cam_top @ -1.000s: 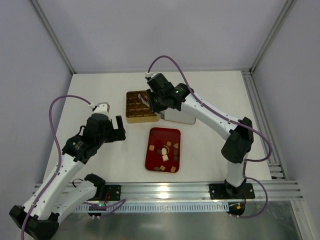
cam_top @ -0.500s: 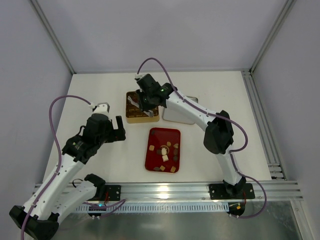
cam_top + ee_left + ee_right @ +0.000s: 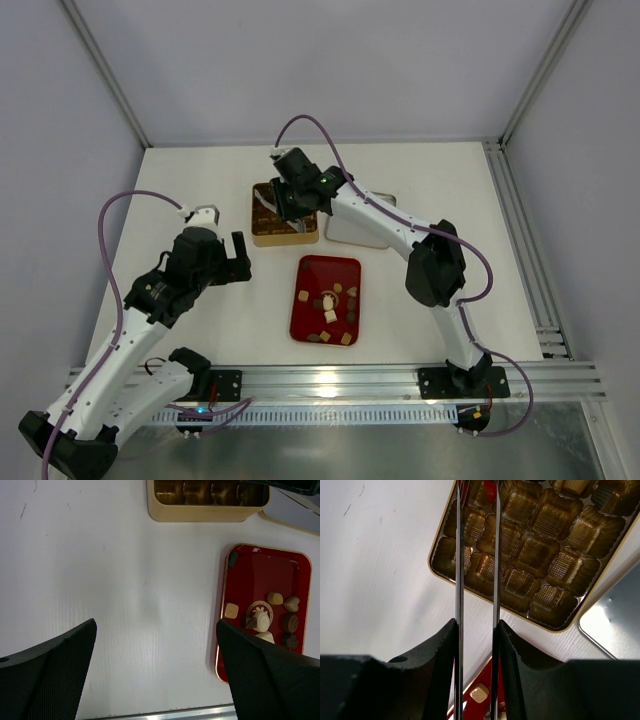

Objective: Pack the chocolate

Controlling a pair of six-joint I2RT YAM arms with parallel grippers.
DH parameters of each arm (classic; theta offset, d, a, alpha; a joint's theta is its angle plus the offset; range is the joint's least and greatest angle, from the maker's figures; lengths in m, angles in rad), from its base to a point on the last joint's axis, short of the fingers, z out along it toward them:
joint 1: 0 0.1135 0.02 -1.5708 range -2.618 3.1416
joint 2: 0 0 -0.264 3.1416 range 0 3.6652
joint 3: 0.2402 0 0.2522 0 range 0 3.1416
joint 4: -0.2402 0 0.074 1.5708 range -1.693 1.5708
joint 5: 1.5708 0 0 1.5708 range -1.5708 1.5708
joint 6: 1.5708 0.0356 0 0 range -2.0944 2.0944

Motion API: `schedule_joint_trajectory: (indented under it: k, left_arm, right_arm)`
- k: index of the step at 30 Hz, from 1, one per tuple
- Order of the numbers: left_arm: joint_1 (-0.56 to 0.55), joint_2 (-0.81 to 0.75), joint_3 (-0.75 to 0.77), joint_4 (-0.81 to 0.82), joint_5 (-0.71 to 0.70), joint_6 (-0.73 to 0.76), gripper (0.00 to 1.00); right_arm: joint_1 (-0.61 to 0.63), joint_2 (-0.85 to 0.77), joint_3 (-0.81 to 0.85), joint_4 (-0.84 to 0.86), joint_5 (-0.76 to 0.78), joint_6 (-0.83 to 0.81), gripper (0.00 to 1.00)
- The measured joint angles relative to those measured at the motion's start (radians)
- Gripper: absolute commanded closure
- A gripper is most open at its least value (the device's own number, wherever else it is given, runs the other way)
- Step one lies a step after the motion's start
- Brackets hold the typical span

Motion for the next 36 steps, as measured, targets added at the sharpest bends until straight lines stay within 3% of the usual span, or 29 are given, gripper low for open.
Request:
schedule_joint_trajectory:
  k: [18,23,32,36]
  left_arm:
    - [0.0,0.0,-0.001,0.0,-0.001,0.0,0.0]
    - [0.0,0.0,-0.001,0.0,-0.001,0.0,0.0]
    - [0.0,0.0,-0.001,0.0,0.0,0.0,0.0]
    - [0.0,0.0,-0.001,0.0,0.0,0.0,0.0]
  right_arm:
    - [-0.002,-0.064,-0.034,-0.011,0.045,-0.012,0.59]
    - [-0.002,-0.236,-0.151,-0.01,0.068,-0.012,0.59]
    - [-0.001,-0.739,-0.592,-0.012,0.086,0.021,0.59]
    - [0.015,-0.884,-0.748,-0.066,0.087,0.056,0.59]
